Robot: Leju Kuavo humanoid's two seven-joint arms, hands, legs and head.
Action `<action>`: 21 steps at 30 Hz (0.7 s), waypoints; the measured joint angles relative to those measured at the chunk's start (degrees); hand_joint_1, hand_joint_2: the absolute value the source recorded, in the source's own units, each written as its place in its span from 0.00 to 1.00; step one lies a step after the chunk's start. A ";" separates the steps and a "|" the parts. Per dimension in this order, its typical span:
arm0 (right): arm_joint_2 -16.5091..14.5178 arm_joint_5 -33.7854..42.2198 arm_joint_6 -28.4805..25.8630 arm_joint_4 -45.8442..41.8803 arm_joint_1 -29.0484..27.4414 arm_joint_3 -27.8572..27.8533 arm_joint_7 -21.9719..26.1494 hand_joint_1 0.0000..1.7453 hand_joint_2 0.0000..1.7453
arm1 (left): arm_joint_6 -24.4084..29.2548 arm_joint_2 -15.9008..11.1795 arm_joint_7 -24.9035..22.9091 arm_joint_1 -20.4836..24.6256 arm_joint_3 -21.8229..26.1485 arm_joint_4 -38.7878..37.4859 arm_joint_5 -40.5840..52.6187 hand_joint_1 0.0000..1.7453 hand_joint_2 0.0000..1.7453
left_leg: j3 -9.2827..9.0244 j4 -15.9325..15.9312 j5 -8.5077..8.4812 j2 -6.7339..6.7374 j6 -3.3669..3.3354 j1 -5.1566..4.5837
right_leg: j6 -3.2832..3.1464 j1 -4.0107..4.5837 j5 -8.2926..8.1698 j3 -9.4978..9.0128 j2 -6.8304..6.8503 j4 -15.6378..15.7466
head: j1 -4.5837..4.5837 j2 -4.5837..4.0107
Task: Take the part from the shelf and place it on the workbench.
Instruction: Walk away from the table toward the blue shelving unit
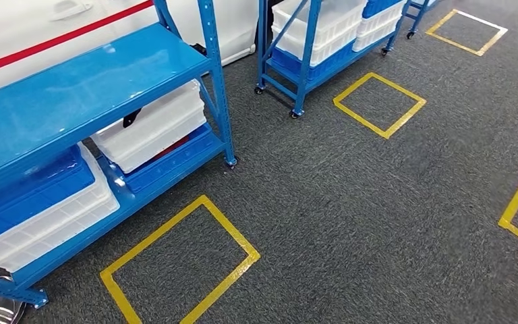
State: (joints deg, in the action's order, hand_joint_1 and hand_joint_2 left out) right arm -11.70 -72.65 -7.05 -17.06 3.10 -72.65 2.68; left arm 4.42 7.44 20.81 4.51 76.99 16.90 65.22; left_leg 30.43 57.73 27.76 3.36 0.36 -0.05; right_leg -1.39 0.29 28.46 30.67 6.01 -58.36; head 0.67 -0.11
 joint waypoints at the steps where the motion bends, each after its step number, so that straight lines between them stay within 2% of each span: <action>1: 0.10 0.06 -0.04 0.03 0.21 -0.09 -0.03 0.00 0.00 | 0.06 -0.02 -0.12 0.02 -0.01 0.00 0.05 0.00 0.00 | 0.11 -0.19 -0.06 -0.39 -0.23 -0.17 | 0.29 0.03 -0.01 -0.06 0.47 0.02 | -0.02 0.00; 2: 0.18 0.10 -0.14 0.06 0.43 -0.18 -0.20 0.00 0.00 | 0.16 -0.04 -0.44 -0.04 -0.01 0.00 0.14 0.00 0.00 | 0.13 -0.42 -0.29 -1.04 -0.50 -0.08 | 0.59 0.04 -0.01 -0.18 0.86 0.09 | -0.02 0.00; 3: 0.22 0.13 -0.24 0.09 0.59 -0.28 -0.49 0.00 0.00 | 0.25 -0.07 -0.84 -0.16 -0.01 0.00 0.28 0.00 0.00 | 0.02 -0.73 -0.58 -1.57 -0.76 0.07 | 0.94 -0.04 0.24 -0.25 0.38 -0.09 | -0.04 0.00; 4: 0.23 0.13 -0.36 0.13 0.63 -0.37 -0.81 0.00 0.00 | 0.34 -0.10 -1.25 -0.25 0.00 0.00 0.42 0.00 0.00 | -0.08 -1.04 -0.91 -2.11 -1.08 0.27 | 1.31 -0.15 1.00 0.00 -0.86 -0.90 | -0.09 0.00; 6: 0.23 0.13 -0.48 0.25 0.45 -0.60 -1.23 0.00 0.00 | 0.37 -0.16 -1.54 -0.25 0.01 0.00 0.56 0.00 0.00 | 0.02 -1.36 -1.47 -3.13 -1.53 0.57 | 1.95 -0.57 4.36 2.30 -4.33 -6.07 | -0.20 0.00; 7: 0.23 0.13 -0.50 0.33 0.32 -0.68 -1.31 0.00 0.00 | 0.31 -0.20 -1.51 -0.24 0.02 0.00 0.55 0.00 0.00 | 0.26 -1.32 -1.62 -3.73 -1.65 0.60 | 2.14 -0.74 6.33 4.17 -5.37 -9.93 | -0.21 0.00; 8: 0.22 0.13 -0.50 0.44 0.21 -0.74 -1.39 0.00 0.00 | 0.24 -0.25 -1.46 -0.24 0.02 0.00 0.49 0.00 0.00 | 0.49 -1.23 -1.73 -4.40 -1.66 0.61 | 2.31 -0.91 7.68 5.92 -5.75 -13.49 | -0.21 0.00; 9: 0.22 0.13 -0.51 0.53 0.14 -0.75 -1.43 0.00 0.00 | 0.16 -0.30 -1.44 -0.30 0.03 0.00 0.42 0.00 0.00 | 0.64 -1.15 -1.79 -5.13 -1.62 0.63 | 2.44 -1.06 7.89 6.95 -5.85 -15.45 | -0.21 0.00; 10: 0.22 0.13 -0.51 0.59 0.11 -0.75 -1.46 0.00 0.00 | 0.12 -0.33 -1.43 -0.36 0.03 0.00 0.36 0.00 0.00 | 0.72 -1.06 -1.83 -5.87 -1.54 0.67 | 2.55 -1.22 6.96 6.96 -5.91 -15.31 | -0.22 0.00; 11: 0.22 0.13 -0.52 0.62 0.11 -0.75 -1.48 0.00 0.00 | 0.09 -0.37 -1.42 -0.39 0.04 0.00 0.30 0.00 0.00 | 0.74 -0.94 -1.84 -6.64 -1.40 0.73 | 2.62 -1.41 5.02 5.86 -6.11 -12.86 | -0.22 0.00; 12: 0.22 0.13 -0.53 0.63 0.10 -0.76 -1.48 0.00 0.00 | 0.09 -0.38 -1.40 -0.39 0.04 0.00 0.28 0.00 0.00 | 0.75 -0.80 -1.82 -7.39 -1.19 0.82 | 2.68 -1.66 2.74 4.01 -6.81 -8.90 | -0.23 0.00; 14: 0.22 0.14 -0.52 0.68 0.10 -0.80 -1.47 0.00 0.00 | 0.09 -0.44 -1.34 -0.27 0.04 0.00 0.22 0.00 0.00 | 1.03 -0.41 -1.76 -8.71 -0.46 0.81 | 2.61 -1.89 0.13 0.99 -8.86 -2.29 | -0.21 0.00; 15: 0.22 0.25 -0.48 0.73 0.13 -0.83 -1.37 0.00 0.00 | 0.09 -0.48 -1.21 -0.23 0.04 0.00 0.13 0.00 0.00 | 1.25 -0.31 -1.80 -9.22 -0.04 0.78 | 2.42 -1.85 -0.18 0.41 -9.50 -0.86 | -0.19 0.00; 16: 0.22 0.54 -0.40 0.78 0.23 -0.92 -1.12 0.00 0.00 | 0.05 -0.55 -1.01 -0.25 0.05 0.00 -0.05 0.00 0.00 | 1.48 -0.33 -1.92 -9.70 0.37 0.78 | 2.09 -1.69 -0.05 0.37 -9.49 -0.63 | -0.16 0.00; 17: 0.22 0.97 -0.31 0.83 0.36 -1.07 -0.71 0.00 0.00 | 0.02 -0.68 -0.79 -0.31 0.08 0.00 -0.24 0.00 0.00 | 1.68 -0.44 -2.08 -10.23 0.75 0.86 | 1.64 -1.66 -0.21 0.43 -8.83 -0.57 | -0.13 0.00; 18: 0.22 1.48 -0.22 0.89 0.50 -1.31 -0.19 0.00 0.00 | -0.02 -0.84 -0.60 -0.37 0.13 0.00 -0.46 0.00 0.00 | 1.85 -0.33 -2.03 -10.25 1.05 0.96 | 1.18 -1.64 -0.36 0.44 -8.17 -0.42 | -0.13 0.00; 19: 0.22 1.90 -0.17 0.93 0.62 -1.59 0.35 0.00 0.00 | -0.05 -0.99 -0.50 -0.40 0.22 -0.01 -0.73 0.00 0.00 | 2.25 0.35 -1.50 -9.49 1.29 0.98 | 0.66 -1.67 -0.51 0.44 -7.50 -0.22 | -0.05 0.00; 21: 0.22 2.31 -0.21 1.03 0.69 -2.11 1.20 0.00 0.00 | -0.11 -1.18 -0.39 -0.20 0.49 -0.02 -1.29 0.00 0.00 | 4.54 5.38 1.73 -6.44 1.59 0.93 | -0.17 -1.53 -0.76 0.59 -5.99 0.08 | 0.18 0.00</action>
State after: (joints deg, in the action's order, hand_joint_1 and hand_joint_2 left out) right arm -11.47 -70.34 -7.26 -16.04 3.79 -74.76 3.88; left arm 4.31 6.26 20.41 4.31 77.47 16.88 63.92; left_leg 34.97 63.12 29.49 -3.08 1.95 0.88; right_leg -1.57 -1.23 27.70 31.26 0.02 -58.28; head 0.85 -0.11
